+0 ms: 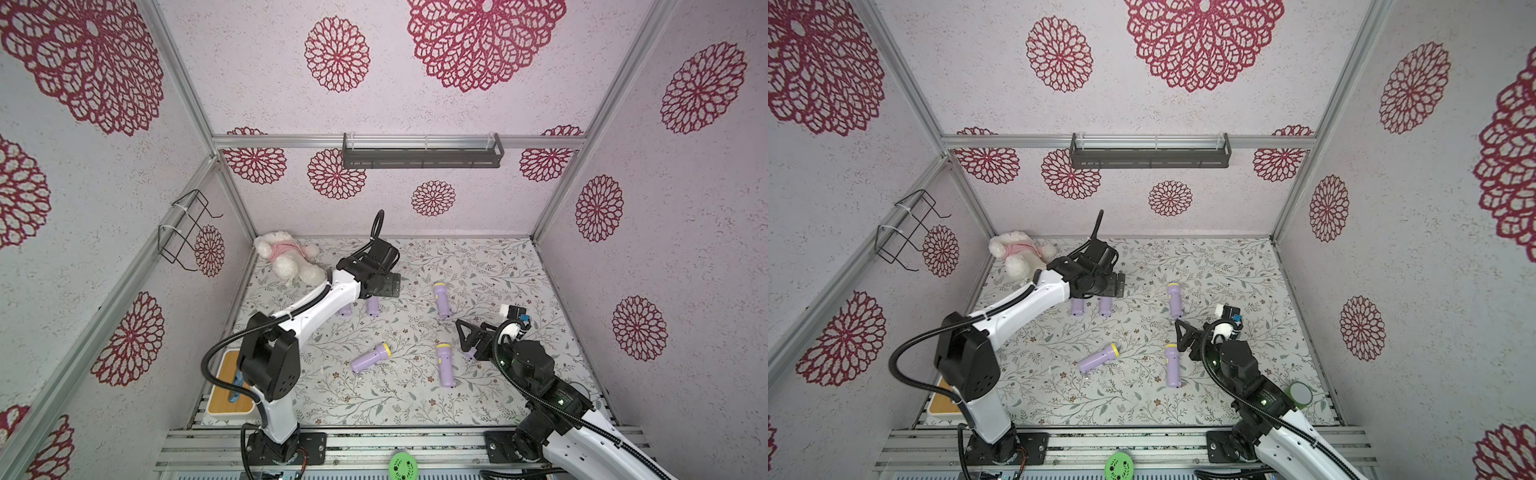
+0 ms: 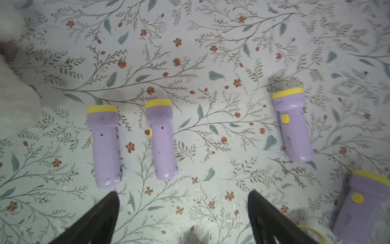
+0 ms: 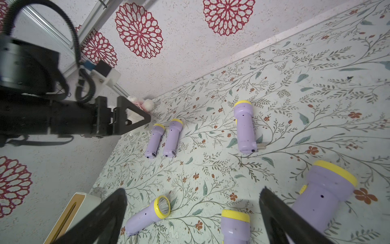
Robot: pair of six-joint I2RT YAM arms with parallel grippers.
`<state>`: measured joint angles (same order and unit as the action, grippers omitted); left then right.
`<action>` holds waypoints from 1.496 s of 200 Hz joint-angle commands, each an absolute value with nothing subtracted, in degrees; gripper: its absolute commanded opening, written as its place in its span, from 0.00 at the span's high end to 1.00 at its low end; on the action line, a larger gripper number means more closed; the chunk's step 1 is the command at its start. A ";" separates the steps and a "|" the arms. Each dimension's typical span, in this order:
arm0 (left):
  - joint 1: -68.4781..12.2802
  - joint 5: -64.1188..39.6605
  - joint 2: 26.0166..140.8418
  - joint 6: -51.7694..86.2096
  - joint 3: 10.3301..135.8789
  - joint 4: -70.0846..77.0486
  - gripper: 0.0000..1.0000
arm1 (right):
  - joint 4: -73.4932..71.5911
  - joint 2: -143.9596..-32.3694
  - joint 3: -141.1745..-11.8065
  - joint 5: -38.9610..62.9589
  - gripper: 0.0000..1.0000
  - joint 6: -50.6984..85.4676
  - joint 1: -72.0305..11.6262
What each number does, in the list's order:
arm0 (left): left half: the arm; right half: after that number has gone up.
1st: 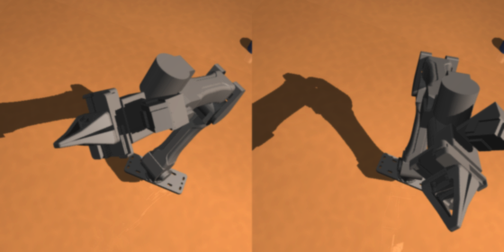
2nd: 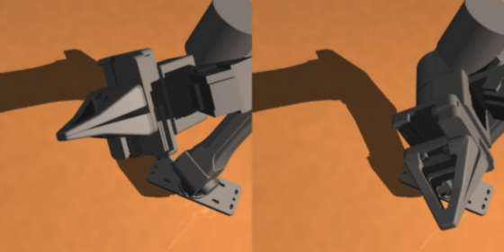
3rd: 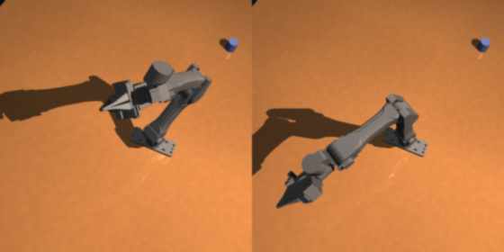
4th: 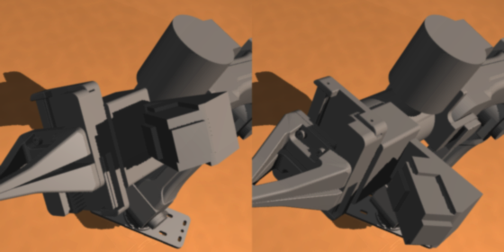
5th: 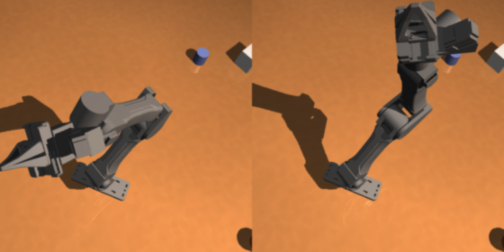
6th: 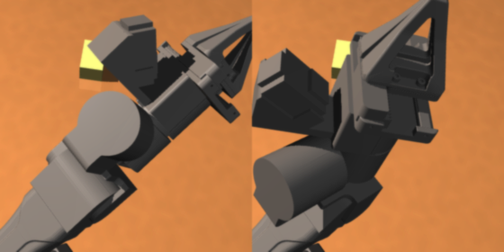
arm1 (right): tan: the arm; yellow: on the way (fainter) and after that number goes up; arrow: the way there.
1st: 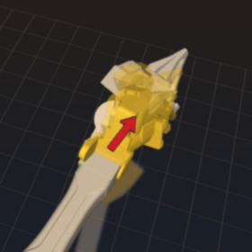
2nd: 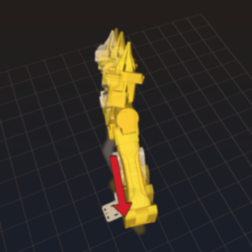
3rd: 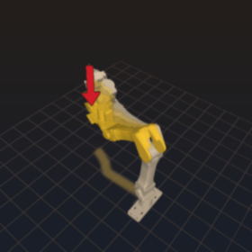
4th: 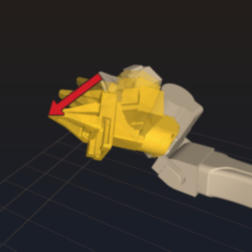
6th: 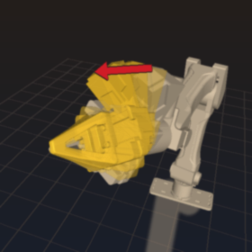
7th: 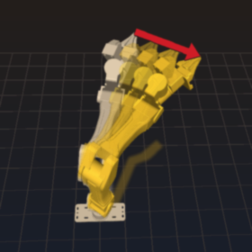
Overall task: Close the plug at the bottom of the flashlight
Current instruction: Place the flashlight at the center of the board, then pick up the flashlight from the center of the board.
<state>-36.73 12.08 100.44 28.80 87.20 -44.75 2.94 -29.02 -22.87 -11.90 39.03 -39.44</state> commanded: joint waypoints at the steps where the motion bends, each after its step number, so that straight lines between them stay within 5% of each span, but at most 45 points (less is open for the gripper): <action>1: -39.94 9.43 94.78 26.72 78.38 -46.52 0.01 | 3.34 -28.62 -24.53 -11.93 0.01 39.37 -39.64; 56: -46.92 6.60 81.16 32.89 59.68 -46.32 0.03 | 2.91 -29.49 -24.97 -11.20 0.01 38.71 -39.64; 183: -50.21 15.62 90.76 36.56 53.75 -39.36 0.00 | 0.89 -29.82 -22.59 -9.14 0.01 41.15 -39.64; 299: -50.19 13.42 96.37 35.63 54.69 -37.87 0.24 | -0.94 -31.43 -22.32 -9.38 0.01 40.89 -39.64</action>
<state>-50.11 13.96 95.94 35.09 53.56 -38.87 1.45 -31.03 -21.96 -9.17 40.58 -39.44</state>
